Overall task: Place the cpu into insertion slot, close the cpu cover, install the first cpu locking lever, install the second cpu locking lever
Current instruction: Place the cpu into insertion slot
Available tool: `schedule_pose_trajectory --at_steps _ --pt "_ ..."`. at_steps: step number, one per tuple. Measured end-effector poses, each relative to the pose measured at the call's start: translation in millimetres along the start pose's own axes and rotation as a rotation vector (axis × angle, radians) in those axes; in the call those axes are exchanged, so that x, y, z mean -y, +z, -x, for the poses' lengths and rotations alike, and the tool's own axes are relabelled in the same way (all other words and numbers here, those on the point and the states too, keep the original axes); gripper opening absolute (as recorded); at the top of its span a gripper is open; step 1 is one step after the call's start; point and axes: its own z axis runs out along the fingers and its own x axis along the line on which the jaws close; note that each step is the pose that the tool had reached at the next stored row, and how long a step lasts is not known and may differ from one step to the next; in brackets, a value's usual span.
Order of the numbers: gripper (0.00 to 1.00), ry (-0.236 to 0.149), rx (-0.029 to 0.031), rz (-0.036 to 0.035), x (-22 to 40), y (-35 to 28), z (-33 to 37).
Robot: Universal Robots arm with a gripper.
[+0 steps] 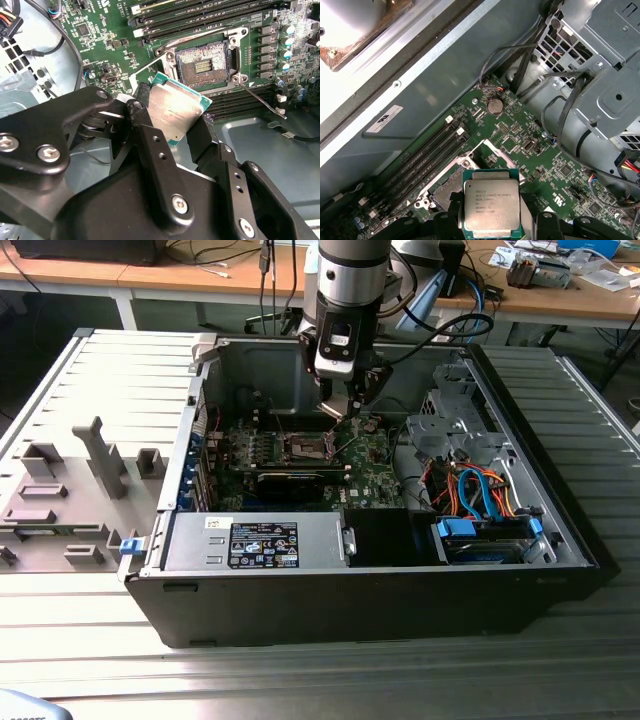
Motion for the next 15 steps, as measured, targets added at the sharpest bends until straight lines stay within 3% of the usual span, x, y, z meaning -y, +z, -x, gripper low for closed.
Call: schedule_pose_trajectory --at_steps 15 --pt "0.54 0.014 0.0011 0.0002 0.0 0.0 0.0"
